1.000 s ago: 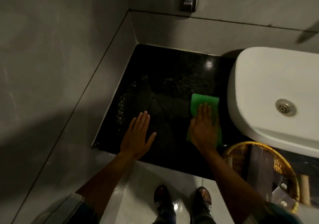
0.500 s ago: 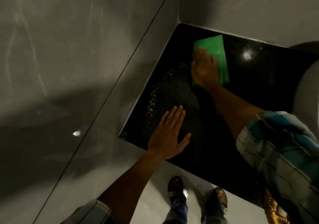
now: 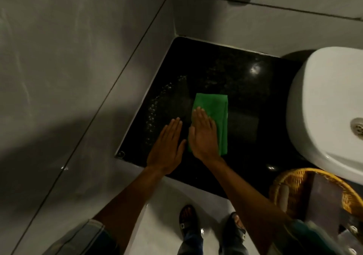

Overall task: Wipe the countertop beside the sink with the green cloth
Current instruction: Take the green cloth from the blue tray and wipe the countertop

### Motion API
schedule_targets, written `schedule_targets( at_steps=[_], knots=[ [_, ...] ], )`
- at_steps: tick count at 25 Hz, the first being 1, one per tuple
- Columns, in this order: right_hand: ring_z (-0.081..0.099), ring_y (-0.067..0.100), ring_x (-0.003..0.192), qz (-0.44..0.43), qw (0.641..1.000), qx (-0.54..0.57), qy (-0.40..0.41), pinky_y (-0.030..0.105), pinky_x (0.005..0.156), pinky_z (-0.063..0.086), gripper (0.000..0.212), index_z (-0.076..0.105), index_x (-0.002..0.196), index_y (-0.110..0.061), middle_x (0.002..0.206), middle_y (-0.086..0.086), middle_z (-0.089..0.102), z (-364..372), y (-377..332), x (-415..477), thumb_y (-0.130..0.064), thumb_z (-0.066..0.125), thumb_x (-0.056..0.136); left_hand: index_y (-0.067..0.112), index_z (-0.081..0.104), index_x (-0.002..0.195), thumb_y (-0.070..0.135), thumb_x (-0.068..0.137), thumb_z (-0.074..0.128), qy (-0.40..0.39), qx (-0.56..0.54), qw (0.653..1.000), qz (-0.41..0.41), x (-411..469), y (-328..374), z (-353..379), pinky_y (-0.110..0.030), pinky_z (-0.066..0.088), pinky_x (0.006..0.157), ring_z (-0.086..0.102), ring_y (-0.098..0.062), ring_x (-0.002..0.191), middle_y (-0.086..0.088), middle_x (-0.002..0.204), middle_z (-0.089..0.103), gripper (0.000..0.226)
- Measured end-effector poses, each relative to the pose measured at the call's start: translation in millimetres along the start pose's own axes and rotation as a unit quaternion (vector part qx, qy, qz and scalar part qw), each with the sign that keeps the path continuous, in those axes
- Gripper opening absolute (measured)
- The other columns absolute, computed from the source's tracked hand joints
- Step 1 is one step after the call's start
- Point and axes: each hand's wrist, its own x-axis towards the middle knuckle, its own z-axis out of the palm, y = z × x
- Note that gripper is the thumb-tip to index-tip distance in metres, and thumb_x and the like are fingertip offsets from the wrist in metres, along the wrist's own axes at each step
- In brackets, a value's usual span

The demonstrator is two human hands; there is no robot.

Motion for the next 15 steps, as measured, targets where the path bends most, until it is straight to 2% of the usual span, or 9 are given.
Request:
schedule_targets(
  at_steps=[2,3,4,5,7,9,10,12,15],
  knots=[
    [0.024,0.025,0.146,0.042,0.985,0.164,-0.008,0.039,0.120,0.016,0.049,0.033,0.145,-0.003,0.156,0.013,0.029,-21,-2,-8,-0.009,0.034,0.096,0.004,0.017,0.149,0.033,0.100,0.024,0.002,-0.040,0.999,-0.016,-3,3,-2,-0.033,0.007,0.122,0.010,-0.020,0.149,-0.012,0.160,0.017,0.057],
    [0.028,0.027,0.144,0.056,0.975,0.212,0.023,0.040,0.120,0.018,0.049,0.038,0.143,-0.001,0.154,0.015,0.034,-37,7,-5,-0.006,0.033,0.095,0.005,0.016,0.149,0.032,0.101,0.025,0.005,-0.076,0.996,-0.040,-1,5,-7,-0.032,0.006,0.121,0.009,-0.021,0.149,-0.011,0.160,0.016,0.056],
    [0.034,0.031,0.141,0.070,0.972,0.214,0.071,0.044,0.119,0.023,0.050,0.043,0.139,0.001,0.150,0.019,0.040,-54,21,0,-0.006,0.033,0.091,0.005,0.017,0.149,0.031,0.101,0.026,0.016,-0.112,0.991,-0.067,5,9,-15,-0.032,0.007,0.121,0.010,-0.022,0.149,-0.011,0.160,0.016,0.056],
    [0.036,0.034,0.139,0.089,0.976,0.164,0.110,0.047,0.117,0.025,0.052,0.045,0.136,0.003,0.147,0.021,0.043,-69,41,5,-0.006,0.035,0.086,0.004,0.019,0.149,0.032,0.100,0.028,0.040,-0.129,0.988,-0.079,16,14,-23,-0.033,0.008,0.121,0.012,-0.022,0.148,-0.012,0.160,0.017,0.056],
    [0.025,0.032,0.145,0.131,0.985,0.018,0.109,0.047,0.120,0.018,0.057,0.037,0.142,0.001,0.153,0.019,0.034,-87,79,7,-0.004,0.039,0.086,0.003,0.024,0.147,0.038,0.096,0.030,0.071,-0.072,0.994,-0.045,44,36,-32,-0.037,0.011,0.121,0.015,-0.024,0.148,-0.015,0.158,0.022,0.062],
    [0.016,0.027,0.148,0.152,0.980,-0.111,0.068,0.045,0.122,0.013,0.053,0.026,0.148,-0.003,0.159,0.016,0.023,-77,104,-2,-0.011,0.033,0.096,0.001,0.024,0.147,0.052,0.092,0.033,0.028,-0.005,0.999,0.018,66,71,-25,-0.040,0.008,0.120,0.014,-0.027,0.148,-0.017,0.158,0.022,0.075],
    [0.016,0.027,0.148,0.139,0.976,-0.151,0.068,0.045,0.121,0.014,0.051,0.025,0.149,-0.003,0.159,0.016,0.022,-67,109,-7,-0.016,0.029,0.100,0.002,0.021,0.148,0.059,0.090,0.034,-0.010,0.013,1.000,0.023,71,87,-15,-0.042,0.006,0.121,0.011,-0.027,0.148,-0.018,0.159,0.018,0.083],
    [0.023,0.030,0.146,0.113,0.972,-0.185,0.087,0.047,0.120,0.019,0.049,0.028,0.147,0.000,0.157,0.019,0.027,-56,115,-10,-0.018,0.029,0.101,0.003,0.014,0.149,0.066,0.089,0.034,-0.052,0.021,0.998,-0.005,76,105,6,-0.045,0.005,0.122,0.005,-0.027,0.149,-0.017,0.160,0.011,0.090],
    [0.031,0.031,0.143,0.123,0.968,-0.190,0.113,0.048,0.117,0.024,0.050,0.036,0.143,0.001,0.152,0.019,0.037,-53,122,-2,-0.018,0.029,0.098,0.002,0.014,0.149,0.055,0.094,0.030,-0.018,0.048,0.999,-0.004,89,101,22,-0.047,0.009,0.122,0.007,-0.027,0.149,-0.017,0.160,0.015,0.078]
  ],
)
